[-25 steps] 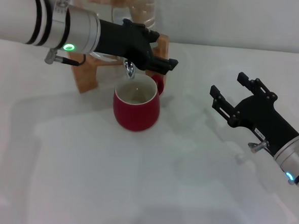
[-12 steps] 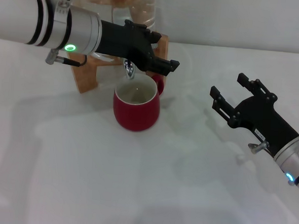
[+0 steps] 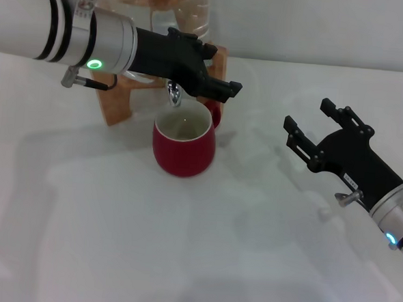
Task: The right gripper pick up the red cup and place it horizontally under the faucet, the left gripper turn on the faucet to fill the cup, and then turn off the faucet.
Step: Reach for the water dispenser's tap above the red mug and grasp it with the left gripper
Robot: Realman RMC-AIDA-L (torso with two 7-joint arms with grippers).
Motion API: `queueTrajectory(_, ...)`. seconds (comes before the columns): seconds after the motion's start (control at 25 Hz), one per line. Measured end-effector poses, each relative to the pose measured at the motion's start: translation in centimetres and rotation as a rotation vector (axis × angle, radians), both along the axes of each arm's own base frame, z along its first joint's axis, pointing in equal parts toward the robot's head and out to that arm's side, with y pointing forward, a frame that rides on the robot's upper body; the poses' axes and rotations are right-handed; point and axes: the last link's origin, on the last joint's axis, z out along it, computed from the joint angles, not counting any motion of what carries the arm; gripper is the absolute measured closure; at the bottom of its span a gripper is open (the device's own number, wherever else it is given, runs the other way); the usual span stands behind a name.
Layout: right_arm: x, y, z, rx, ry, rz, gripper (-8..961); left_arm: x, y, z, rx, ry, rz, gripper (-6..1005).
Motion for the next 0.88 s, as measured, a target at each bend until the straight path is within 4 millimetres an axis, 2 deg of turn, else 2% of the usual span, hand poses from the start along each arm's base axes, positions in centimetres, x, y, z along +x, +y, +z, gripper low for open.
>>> queueTrajectory(0.88,0.06,0.09,0.08,0.001,-0.002,-0.001,225,-0.01,-0.19,0.58,0.003,0.016,0.015,138)
